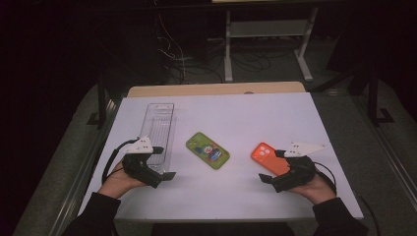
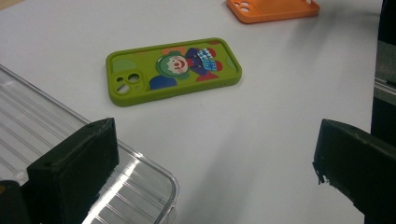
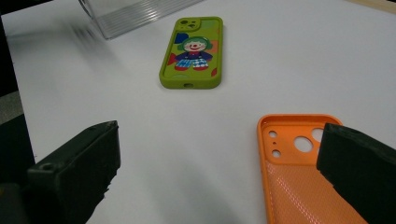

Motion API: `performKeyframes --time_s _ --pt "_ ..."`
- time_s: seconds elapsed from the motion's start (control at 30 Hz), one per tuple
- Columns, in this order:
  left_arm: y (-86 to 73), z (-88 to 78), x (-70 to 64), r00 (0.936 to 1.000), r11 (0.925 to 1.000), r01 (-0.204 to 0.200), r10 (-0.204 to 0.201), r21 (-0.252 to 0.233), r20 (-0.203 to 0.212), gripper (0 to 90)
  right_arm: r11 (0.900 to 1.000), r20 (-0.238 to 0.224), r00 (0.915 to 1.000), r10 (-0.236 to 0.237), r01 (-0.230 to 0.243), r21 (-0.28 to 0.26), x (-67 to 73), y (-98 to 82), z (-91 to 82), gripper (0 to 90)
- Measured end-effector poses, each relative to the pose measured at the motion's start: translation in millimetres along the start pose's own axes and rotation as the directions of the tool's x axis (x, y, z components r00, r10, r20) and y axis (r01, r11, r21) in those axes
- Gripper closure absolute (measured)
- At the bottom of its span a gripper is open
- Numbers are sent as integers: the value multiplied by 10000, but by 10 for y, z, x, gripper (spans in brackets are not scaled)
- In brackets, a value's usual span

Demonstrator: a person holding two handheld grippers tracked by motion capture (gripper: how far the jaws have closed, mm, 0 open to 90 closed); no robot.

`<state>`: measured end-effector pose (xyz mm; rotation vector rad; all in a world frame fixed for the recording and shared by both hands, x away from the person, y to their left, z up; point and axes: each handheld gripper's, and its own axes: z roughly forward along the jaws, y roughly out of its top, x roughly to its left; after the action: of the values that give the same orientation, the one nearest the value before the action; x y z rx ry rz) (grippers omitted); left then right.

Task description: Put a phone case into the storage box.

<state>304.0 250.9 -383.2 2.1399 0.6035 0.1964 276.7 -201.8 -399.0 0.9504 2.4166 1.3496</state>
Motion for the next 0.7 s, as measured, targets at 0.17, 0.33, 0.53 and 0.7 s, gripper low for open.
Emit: performKeyframes --time_s 0.17,0.33,0.53,0.7 --pt "3 -2 0 10000 9999 92 -92 -47 -6 0 9999 -20 10000 84 -84 143 15 39 -20 0" --pt "2 8 3 9999 9999 127 -126 -79 44 0 9995 62 10000 23 -25 330 16 85 -38 0" --pt "9 8 7 9999 9999 137 -137 -55 49 0 9985 56 9998 186 -188 518 -42 112 -20 0" --pt "8 -2 -5 10000 10000 55 -54 -50 60 0 9962 171 9998 118 -133 863 -89 158 19 0"
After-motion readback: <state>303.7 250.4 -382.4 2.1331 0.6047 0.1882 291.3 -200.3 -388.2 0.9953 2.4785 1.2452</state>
